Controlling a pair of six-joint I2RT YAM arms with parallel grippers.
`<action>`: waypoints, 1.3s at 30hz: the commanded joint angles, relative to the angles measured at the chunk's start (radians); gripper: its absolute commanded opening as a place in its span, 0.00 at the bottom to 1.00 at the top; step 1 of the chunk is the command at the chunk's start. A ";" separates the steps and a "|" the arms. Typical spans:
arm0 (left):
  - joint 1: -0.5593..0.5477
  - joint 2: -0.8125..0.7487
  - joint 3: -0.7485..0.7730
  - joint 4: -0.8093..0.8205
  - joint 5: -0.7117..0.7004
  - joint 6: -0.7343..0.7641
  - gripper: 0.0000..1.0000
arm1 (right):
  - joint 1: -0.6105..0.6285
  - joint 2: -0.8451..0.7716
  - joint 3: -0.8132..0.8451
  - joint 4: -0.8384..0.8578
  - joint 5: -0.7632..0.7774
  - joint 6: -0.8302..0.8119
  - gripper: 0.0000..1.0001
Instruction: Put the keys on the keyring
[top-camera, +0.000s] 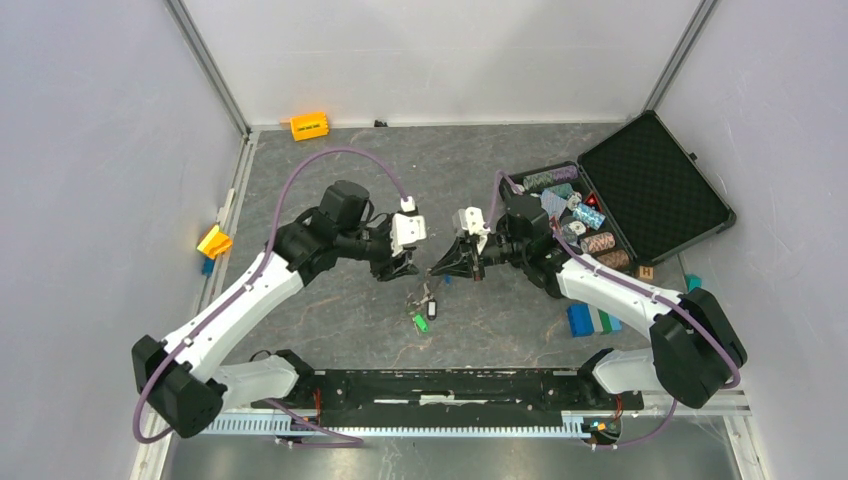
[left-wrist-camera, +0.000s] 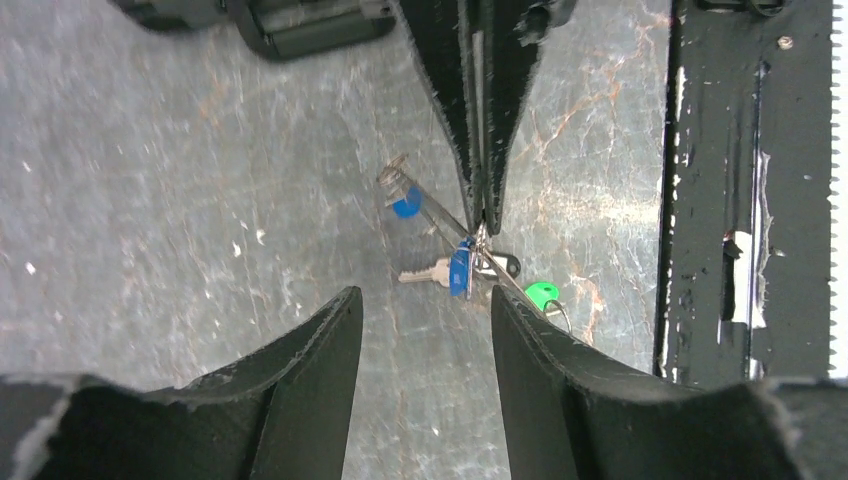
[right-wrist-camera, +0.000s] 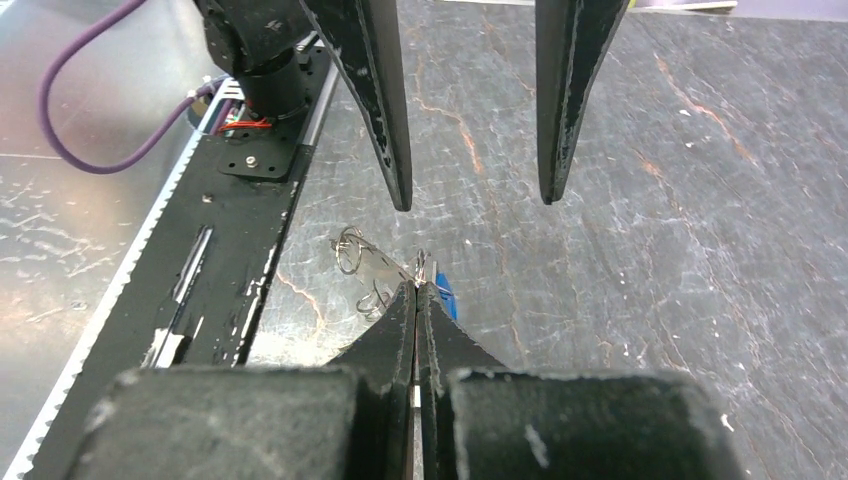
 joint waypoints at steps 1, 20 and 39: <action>0.002 -0.054 -0.046 0.097 0.115 0.135 0.58 | 0.001 -0.022 0.061 0.028 -0.100 -0.020 0.00; 0.052 -0.022 -0.205 0.222 0.424 0.184 0.61 | -0.009 -0.041 0.059 0.009 -0.225 -0.049 0.00; 0.044 0.022 -0.256 0.319 0.426 0.129 0.32 | -0.017 -0.035 0.043 0.074 -0.205 0.008 0.00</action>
